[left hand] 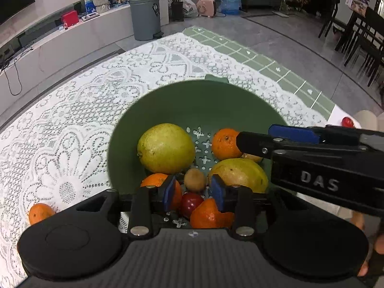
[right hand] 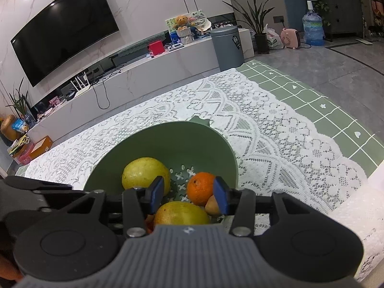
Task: Organize fruits
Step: 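Lift both tools out of the colander back toward the table fruit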
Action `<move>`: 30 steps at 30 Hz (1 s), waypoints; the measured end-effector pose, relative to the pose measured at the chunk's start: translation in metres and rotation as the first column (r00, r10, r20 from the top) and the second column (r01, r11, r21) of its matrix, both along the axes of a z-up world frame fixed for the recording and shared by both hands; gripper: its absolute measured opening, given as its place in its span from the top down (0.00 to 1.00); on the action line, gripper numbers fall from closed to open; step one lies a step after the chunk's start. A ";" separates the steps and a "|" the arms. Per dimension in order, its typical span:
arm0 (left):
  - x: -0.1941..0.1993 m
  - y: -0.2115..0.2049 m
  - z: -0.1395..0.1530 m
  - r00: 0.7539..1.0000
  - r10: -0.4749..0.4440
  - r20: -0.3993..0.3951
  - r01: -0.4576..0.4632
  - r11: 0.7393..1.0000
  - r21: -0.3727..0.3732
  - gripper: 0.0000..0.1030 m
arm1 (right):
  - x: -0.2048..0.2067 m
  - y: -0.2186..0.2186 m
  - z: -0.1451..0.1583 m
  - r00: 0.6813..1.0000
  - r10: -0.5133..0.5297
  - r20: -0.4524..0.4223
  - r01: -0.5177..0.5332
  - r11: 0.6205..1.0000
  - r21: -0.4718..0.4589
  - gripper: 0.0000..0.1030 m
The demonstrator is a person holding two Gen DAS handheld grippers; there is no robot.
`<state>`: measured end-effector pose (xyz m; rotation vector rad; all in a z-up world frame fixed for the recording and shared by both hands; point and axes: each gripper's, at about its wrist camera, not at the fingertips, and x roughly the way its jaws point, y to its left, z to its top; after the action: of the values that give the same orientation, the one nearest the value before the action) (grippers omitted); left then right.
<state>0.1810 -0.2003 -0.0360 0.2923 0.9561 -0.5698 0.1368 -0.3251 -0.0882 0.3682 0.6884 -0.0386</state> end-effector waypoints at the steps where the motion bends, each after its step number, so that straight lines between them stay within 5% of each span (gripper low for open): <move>1: -0.002 0.003 0.004 1.000 0.007 0.003 -0.007 1.000 -0.009 0.54 | 0.000 0.000 0.000 1.000 -0.001 0.002 0.001 1.000 0.000 0.57; 7: -0.017 0.028 0.037 0.989 0.141 -0.038 -0.143 0.988 -0.054 0.50 | -0.002 0.002 0.001 1.000 0.000 0.012 0.000 1.000 -0.015 0.53; 14: -0.057 0.064 0.097 0.944 0.330 -0.029 -0.331 0.933 -0.143 0.33 | -0.002 0.006 0.003 1.000 0.005 0.018 -0.004 0.999 -0.045 0.50; 18: -0.088 0.081 0.134 0.938 0.338 -0.073 -0.345 0.909 -0.235 0.21 | -0.006 0.007 0.005 1.000 0.000 0.029 0.001 0.998 -0.056 0.46; 25: -0.142 0.115 0.194 0.922 0.365 -0.130 -0.387 0.847 -0.364 0.18 | -0.009 0.014 0.010 1.000 0.002 0.031 0.001 0.994 -0.109 0.37; 30: -0.158 0.138 0.211 0.893 0.417 -0.166 -0.448 0.797 -0.406 0.16 | -0.010 0.025 0.016 0.999 0.012 0.041 -0.006 0.987 -0.161 0.37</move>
<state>0.0226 -0.0624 0.1749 -0.3511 0.8959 -0.3531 0.1263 -0.3003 -0.0723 0.2101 0.6411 -0.0775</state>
